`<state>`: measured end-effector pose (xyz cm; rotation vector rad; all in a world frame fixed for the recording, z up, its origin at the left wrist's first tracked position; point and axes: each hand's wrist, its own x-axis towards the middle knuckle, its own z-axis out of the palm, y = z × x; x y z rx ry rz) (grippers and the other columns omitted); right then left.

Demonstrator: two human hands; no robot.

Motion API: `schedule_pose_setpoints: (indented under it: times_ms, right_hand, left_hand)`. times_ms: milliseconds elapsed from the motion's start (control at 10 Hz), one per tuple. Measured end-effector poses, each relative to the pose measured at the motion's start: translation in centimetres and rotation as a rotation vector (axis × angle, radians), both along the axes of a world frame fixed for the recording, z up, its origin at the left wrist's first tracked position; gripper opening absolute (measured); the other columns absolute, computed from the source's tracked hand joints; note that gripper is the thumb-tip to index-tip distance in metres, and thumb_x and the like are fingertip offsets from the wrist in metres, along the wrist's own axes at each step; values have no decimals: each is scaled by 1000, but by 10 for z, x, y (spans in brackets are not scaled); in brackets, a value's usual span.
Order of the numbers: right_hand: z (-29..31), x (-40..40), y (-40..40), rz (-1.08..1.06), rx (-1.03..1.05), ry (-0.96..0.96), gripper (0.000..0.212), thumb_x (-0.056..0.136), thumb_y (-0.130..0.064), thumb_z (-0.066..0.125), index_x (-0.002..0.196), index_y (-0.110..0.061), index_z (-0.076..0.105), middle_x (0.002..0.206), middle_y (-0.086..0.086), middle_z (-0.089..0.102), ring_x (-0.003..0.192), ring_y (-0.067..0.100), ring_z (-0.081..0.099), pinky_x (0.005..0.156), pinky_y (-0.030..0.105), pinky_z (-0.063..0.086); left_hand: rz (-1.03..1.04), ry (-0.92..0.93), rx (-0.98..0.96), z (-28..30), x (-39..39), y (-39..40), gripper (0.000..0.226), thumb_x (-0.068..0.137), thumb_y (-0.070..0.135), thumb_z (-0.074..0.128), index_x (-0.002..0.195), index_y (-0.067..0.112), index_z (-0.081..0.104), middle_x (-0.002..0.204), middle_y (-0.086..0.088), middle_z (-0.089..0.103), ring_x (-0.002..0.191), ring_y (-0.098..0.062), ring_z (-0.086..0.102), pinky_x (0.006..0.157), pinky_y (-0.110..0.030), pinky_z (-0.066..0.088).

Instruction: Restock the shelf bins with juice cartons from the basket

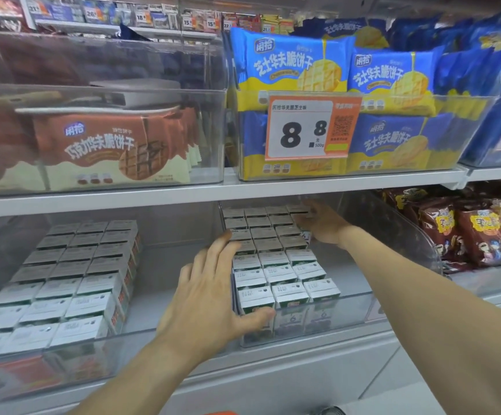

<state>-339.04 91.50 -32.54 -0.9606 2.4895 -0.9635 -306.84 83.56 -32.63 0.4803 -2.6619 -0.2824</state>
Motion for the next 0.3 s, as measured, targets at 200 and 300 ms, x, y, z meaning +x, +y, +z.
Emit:
schedule_pose_setpoints:
  times_ms: [200,300]
  right_hand:
    - [27,42,34,32,106,340,40,102,-28,49,134,-4,54,133,20,57,123,37,52,101,44,45]
    - [46,89,63,-66,-171,301,19,94,-12,61,110,-4,67,102,10,69,95,26,63,84,33,49]
  left_hand:
    - [-53,-65,136,10,6,-3,103,74,84,49,154,33,6,161,14,1,146,-13,10,117,-38,15]
    - [-100,-88,226,28,23,-4,90,87,64,56,156,35,7,163,14,6,150,-13,6,121,-40,9]
